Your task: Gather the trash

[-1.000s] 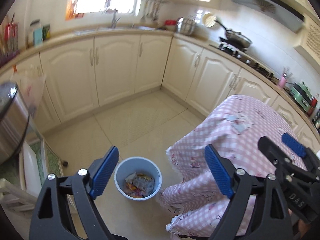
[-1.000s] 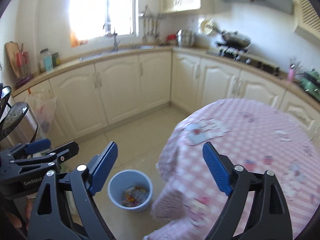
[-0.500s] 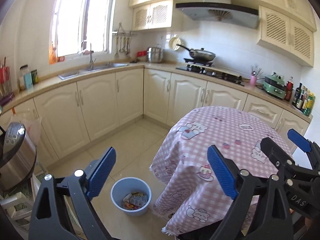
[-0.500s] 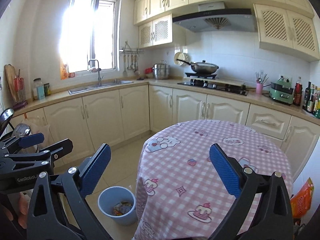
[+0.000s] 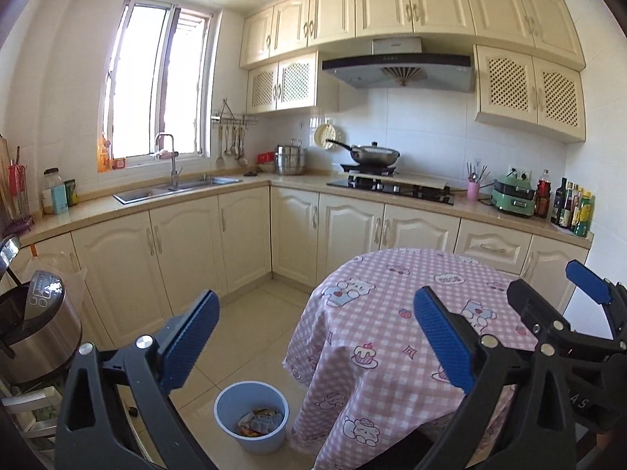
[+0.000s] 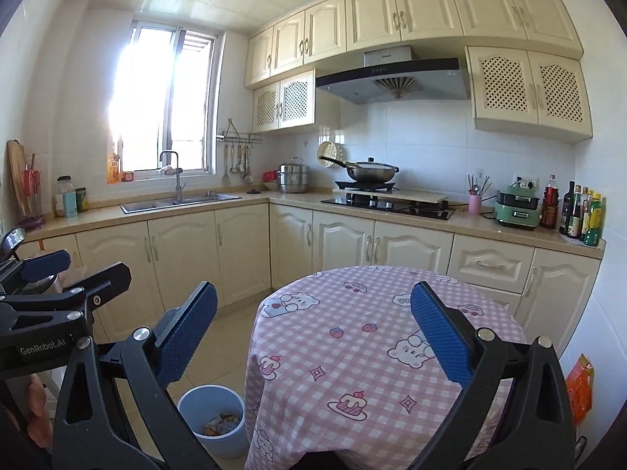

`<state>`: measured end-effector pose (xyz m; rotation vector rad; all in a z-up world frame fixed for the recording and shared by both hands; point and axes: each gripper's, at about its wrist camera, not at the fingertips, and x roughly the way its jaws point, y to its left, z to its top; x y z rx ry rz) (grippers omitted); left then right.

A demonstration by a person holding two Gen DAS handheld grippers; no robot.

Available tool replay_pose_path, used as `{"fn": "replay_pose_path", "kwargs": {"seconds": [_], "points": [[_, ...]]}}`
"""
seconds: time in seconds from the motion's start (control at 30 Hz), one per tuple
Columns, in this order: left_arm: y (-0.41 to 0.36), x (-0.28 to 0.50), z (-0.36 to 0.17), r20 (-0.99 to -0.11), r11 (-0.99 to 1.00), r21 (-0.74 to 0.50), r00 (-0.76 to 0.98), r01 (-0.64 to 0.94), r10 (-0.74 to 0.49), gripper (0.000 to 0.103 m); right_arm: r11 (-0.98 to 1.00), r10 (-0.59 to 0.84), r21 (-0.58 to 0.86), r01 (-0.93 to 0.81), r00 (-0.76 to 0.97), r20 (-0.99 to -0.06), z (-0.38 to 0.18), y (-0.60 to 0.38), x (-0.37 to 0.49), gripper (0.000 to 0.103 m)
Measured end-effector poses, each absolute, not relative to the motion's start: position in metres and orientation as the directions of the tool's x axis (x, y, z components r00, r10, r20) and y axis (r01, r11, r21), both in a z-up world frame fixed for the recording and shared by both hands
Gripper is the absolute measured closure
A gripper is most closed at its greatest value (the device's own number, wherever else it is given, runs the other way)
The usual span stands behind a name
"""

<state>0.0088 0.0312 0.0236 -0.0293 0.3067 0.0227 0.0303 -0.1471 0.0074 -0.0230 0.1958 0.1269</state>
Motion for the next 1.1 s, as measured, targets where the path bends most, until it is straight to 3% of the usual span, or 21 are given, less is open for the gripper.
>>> {"fn": "replay_pose_path", "kwargs": {"seconds": [0.37, 1.1], "points": [[0.008, -0.016, 0.038, -0.238, 1.0, -0.005, 0.971, 0.009, -0.01, 0.005, 0.998, 0.069, 0.001, -0.069, 0.985, -0.155, 0.008, -0.172, 0.005, 0.007], [0.009, -0.022, 0.036, -0.213, 1.0, 0.013, 0.977, -0.006, 0.008, 0.005, 0.997, 0.072, 0.002, -0.073, 0.988, -0.138, 0.005, -0.176, -0.006, 0.007]]}}
